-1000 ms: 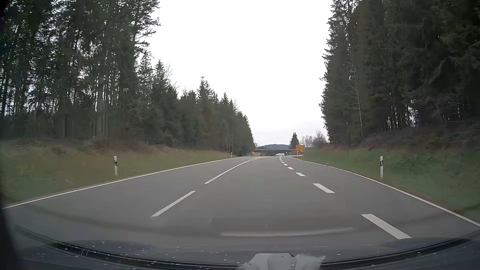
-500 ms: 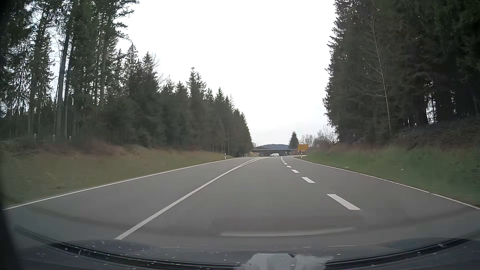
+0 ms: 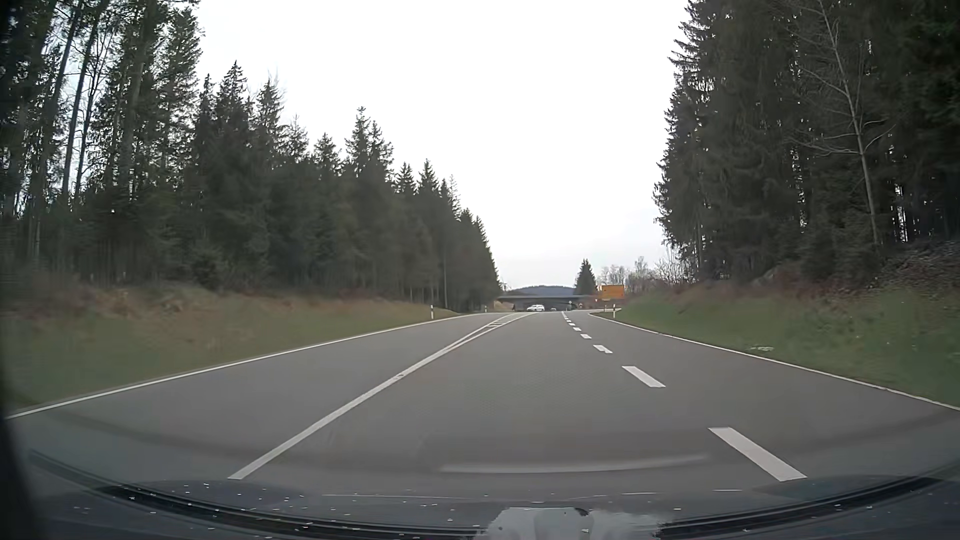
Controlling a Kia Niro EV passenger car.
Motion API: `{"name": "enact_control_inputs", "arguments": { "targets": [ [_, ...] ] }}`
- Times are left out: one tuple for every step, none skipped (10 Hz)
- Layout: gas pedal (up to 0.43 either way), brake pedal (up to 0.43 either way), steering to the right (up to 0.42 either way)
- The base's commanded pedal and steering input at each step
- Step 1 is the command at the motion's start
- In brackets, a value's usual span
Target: Follow the waypoints while adhering to traffic rules and regulations
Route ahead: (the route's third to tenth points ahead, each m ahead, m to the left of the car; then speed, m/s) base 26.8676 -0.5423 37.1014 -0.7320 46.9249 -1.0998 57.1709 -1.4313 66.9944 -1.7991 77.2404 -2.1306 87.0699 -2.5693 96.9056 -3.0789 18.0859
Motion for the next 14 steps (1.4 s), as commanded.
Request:
{"name": "enact_control_inputs", "arguments": {
  "targets": [
    [0.220,0.000,0.004],
    [0.220,0.000,0.004],
    [0.220,0.000,0.004],
    [0.220,0.000,0.004],
    [0.220,0.000,0.005],
    [0.220,0.000,0.007],
    [0.220,0.000,0.007],
    [0.220,0.000,0.007],
    [0.220,0.000,0.007],
    [0.220,0.000,0.008],
    [0.220,0.000,0.008],
    [0.220,0.000,0.008],
    [0.220,0.000,0.008],
    [0.220,0.000,0.008]
  ]
}}
